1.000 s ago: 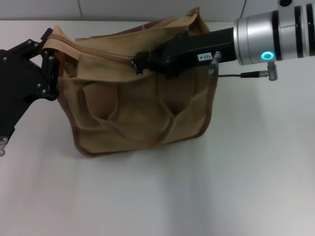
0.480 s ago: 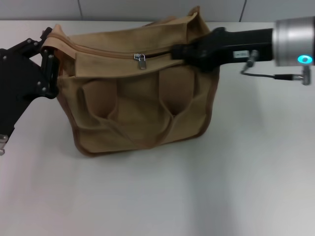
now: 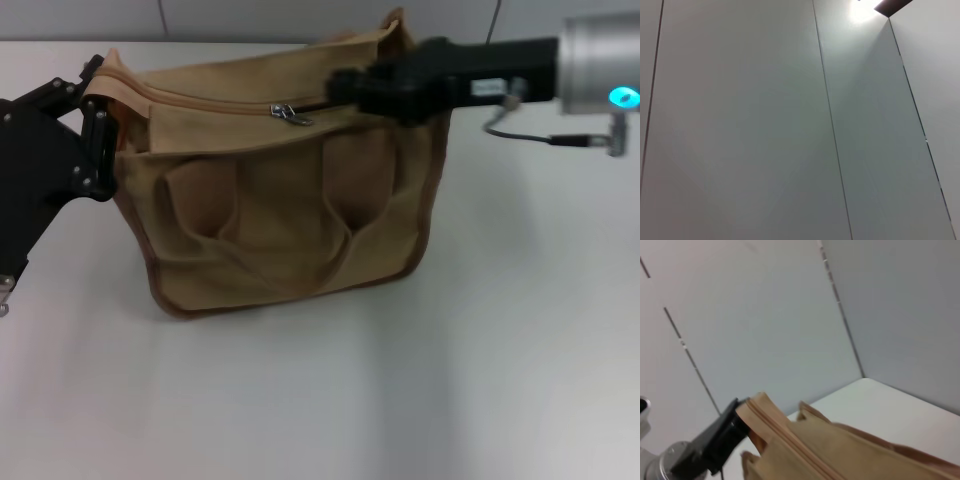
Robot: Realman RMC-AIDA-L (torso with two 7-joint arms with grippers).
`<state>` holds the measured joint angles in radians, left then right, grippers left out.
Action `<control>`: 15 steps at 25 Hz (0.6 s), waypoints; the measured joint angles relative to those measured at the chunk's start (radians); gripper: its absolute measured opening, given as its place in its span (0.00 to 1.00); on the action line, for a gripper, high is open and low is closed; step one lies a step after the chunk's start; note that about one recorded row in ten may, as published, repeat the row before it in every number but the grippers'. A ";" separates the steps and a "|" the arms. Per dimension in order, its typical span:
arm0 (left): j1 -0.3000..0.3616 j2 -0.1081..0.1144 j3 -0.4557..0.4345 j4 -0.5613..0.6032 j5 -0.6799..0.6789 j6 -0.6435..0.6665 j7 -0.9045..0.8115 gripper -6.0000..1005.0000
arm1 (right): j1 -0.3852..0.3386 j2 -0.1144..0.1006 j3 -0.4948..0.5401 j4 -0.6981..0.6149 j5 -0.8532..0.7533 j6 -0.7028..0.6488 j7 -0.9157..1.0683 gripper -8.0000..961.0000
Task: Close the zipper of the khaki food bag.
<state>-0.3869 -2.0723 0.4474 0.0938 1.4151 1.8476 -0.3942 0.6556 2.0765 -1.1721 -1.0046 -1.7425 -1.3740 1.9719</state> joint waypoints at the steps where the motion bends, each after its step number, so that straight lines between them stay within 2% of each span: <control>1: -0.001 -0.001 0.002 0.000 0.000 0.005 0.000 0.16 | 0.033 -0.001 -0.001 0.028 -0.012 0.003 0.009 0.09; 2: -0.002 -0.001 0.004 0.000 0.000 0.007 0.000 0.16 | 0.089 -0.002 0.001 0.082 -0.046 0.012 0.024 0.10; 3: -0.002 -0.001 0.004 0.000 0.000 0.007 0.000 0.16 | 0.089 -0.002 0.001 0.082 -0.046 0.012 0.024 0.10; 4: -0.004 -0.001 0.005 0.000 0.000 0.011 0.000 0.16 | 0.137 0.000 0.000 0.132 -0.085 0.029 0.034 0.11; 6: -0.005 -0.002 0.006 0.000 0.001 0.015 0.000 0.16 | 0.161 0.002 -0.002 0.155 -0.104 0.041 0.041 0.13; 9: -0.010 -0.002 0.007 0.000 0.002 0.030 0.000 0.16 | 0.232 0.004 -0.013 0.217 -0.136 0.071 0.067 0.24; 11: -0.012 -0.002 0.007 0.000 0.002 0.032 0.000 0.16 | 0.252 0.004 -0.020 0.232 -0.138 0.073 0.076 0.31; 15: -0.016 -0.001 0.007 0.001 0.004 0.034 0.000 0.17 | 0.253 0.005 -0.065 0.196 -0.141 0.064 0.112 0.29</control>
<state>-0.4032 -2.0728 0.4541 0.0953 1.4189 1.8815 -0.3943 0.9086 2.0817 -1.2373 -0.8089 -1.8840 -1.3098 2.0840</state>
